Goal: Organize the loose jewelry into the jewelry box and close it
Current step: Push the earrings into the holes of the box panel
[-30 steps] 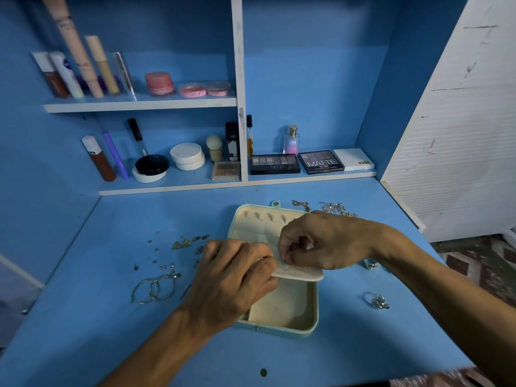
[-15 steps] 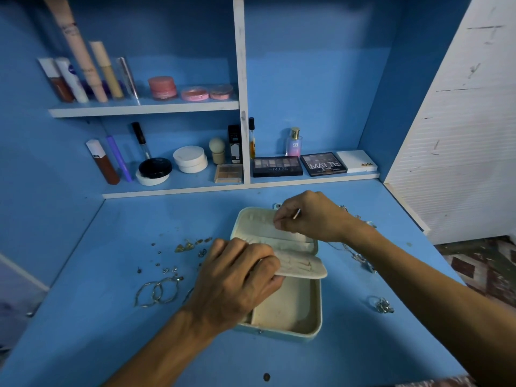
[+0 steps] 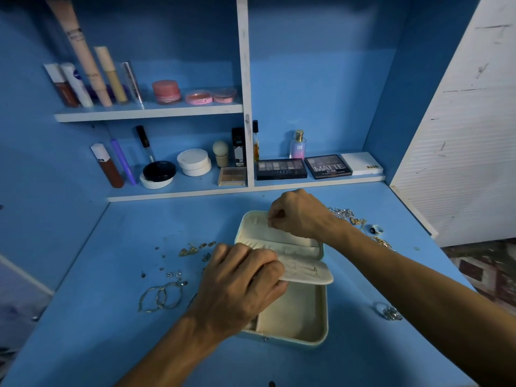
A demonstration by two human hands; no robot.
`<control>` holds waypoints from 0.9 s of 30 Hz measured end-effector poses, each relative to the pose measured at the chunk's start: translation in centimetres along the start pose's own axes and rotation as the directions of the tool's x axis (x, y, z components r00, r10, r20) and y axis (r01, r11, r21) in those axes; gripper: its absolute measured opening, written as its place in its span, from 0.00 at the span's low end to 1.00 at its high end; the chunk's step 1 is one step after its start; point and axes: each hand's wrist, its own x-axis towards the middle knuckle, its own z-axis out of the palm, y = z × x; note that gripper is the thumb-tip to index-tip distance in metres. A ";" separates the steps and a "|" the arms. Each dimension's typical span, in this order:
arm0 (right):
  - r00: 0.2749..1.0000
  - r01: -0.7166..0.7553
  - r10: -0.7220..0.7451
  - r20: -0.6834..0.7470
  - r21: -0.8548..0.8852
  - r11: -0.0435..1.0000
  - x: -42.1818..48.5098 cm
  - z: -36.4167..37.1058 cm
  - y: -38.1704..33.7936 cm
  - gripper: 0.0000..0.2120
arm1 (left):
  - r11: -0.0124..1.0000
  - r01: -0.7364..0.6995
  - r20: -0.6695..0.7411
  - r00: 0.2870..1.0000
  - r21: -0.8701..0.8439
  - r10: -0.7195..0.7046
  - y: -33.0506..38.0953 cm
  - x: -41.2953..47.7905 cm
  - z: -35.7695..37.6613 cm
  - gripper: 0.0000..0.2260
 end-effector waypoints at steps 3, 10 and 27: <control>0.997 0.044 -0.043 0.057 -0.006 0.999 -0.4 -0.5 0.0 0.05 | 1.000 0.000 -0.004 1.000 0.004 0.000 0.1 0.1 -0.1 0.11; 0.982 0.183 -0.174 0.067 -0.165 0.969 -0.8 -0.7 -1.0 0.06 | 1.000 -0.003 -0.001 1.000 0.012 0.003 0.1 -0.1 0.1 0.11; 0.978 -0.015 -0.105 0.178 0.571 0.821 -8.8 -5.7 0.8 0.05 | 1.000 -0.011 -0.028 1.000 0.019 0.012 0.0 0.3 -0.1 0.11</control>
